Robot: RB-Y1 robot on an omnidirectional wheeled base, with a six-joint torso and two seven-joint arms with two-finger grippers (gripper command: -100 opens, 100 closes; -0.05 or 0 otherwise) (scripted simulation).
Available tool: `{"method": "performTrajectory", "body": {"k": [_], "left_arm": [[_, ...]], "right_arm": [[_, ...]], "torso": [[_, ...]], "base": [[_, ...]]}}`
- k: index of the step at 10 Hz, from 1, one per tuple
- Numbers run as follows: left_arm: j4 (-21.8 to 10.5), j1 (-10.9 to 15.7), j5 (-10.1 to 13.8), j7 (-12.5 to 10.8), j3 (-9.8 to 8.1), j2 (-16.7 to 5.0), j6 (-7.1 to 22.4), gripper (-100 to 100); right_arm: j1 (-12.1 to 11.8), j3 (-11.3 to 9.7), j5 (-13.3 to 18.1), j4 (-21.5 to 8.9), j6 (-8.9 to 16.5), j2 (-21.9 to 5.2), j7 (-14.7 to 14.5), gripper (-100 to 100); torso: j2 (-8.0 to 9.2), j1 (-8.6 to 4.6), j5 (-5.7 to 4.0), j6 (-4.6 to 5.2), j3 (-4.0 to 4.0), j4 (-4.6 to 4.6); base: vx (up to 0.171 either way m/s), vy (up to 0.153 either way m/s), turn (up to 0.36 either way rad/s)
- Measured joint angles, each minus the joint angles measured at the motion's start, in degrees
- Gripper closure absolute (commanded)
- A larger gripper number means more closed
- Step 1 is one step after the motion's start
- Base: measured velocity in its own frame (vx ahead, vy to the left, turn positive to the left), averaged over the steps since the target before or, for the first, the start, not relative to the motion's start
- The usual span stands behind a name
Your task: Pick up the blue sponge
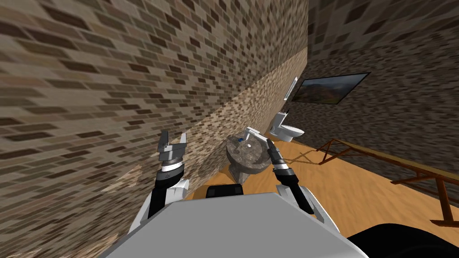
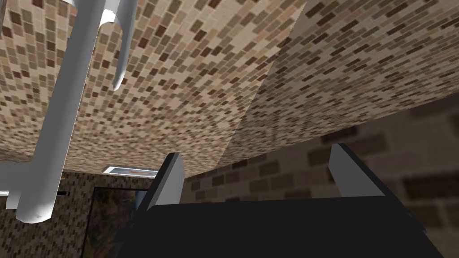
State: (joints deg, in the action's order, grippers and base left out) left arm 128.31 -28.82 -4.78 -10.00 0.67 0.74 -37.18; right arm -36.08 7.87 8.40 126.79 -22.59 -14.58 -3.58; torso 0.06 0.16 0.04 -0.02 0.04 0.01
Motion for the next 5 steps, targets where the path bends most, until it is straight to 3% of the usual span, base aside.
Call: {"method": "performTrajectory", "body": {"k": [2,4,5], "left_arm": [[0.00,-0.01,0.00,0.00,-0.01,0.00,0.00,0],[0.00,0.00,0.00,0.00,0.00,0.00,0.00,0],[0.00,-0.01,0.00,0.00,-0.01,0.00,0.00,0]], "right_arm": [[-2.42,1.16,2.29,-1.74,1.29,-3.09,-2.63,-100],[-3.38,2.26,5.20,-5.87,2.25,-6.36,-5.62,-100],[-4.77,3.08,5.69,-6.31,2.28,-8.17,-6.46,-100]], "torso": [[0.04,-0.03,0.00,0.05,0.03,0.01],[0.00,-0.01,0.00,-0.01,0.00,0.00],[0.00,-0.05,0.00,0.05,0.00,0.00]], "base": [[-0.016,0.039,0.092],[-0.009,0.049,0.219],[-0.010,0.045,0.161]]}}
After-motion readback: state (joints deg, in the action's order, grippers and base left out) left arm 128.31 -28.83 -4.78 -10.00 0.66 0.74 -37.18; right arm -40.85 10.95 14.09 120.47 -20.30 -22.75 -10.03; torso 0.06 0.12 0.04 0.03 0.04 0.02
